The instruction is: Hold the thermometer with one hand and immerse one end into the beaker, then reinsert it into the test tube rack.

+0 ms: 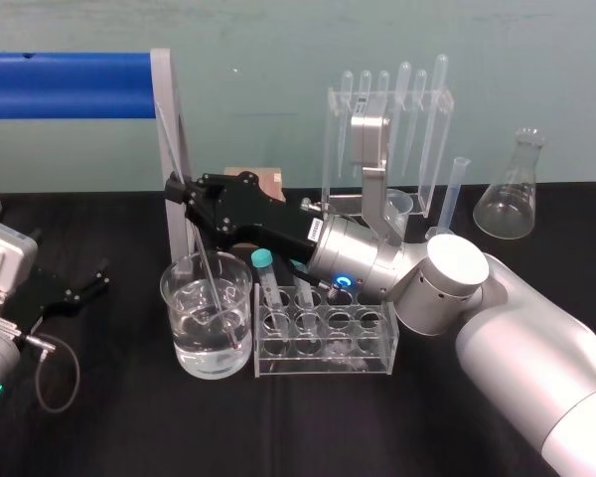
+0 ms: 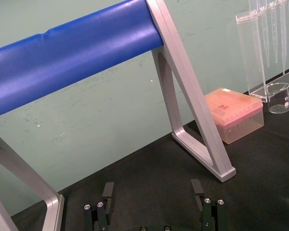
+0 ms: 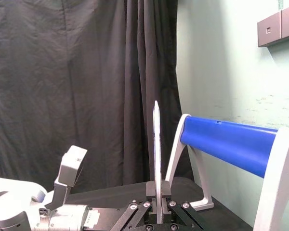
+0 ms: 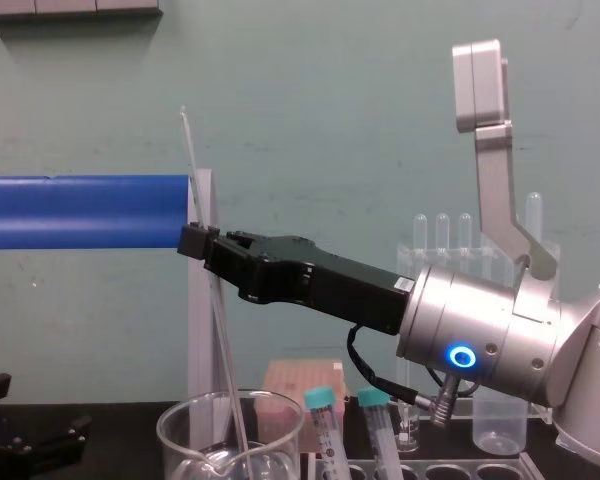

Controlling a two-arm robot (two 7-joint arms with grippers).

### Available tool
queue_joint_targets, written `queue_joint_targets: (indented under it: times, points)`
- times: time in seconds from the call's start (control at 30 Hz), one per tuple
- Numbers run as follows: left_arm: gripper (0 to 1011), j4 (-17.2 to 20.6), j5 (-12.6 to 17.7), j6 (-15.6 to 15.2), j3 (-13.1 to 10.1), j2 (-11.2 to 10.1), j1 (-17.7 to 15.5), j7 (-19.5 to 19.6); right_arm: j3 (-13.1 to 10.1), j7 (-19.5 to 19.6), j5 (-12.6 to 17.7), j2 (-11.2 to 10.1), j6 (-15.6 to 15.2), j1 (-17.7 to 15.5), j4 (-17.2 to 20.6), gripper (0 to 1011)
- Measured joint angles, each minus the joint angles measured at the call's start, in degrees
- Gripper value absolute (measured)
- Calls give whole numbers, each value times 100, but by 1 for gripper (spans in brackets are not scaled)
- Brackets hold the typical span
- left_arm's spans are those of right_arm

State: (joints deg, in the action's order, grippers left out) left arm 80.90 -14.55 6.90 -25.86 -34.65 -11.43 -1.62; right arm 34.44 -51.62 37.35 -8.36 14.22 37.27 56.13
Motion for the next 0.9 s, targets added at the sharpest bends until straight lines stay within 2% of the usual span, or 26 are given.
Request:
queue_joint_targets:
  times: [0.9]
  points:
    - [1008,0,0,0,0,0,0,0,6,9,-51,30,-33,-22,-8,56]
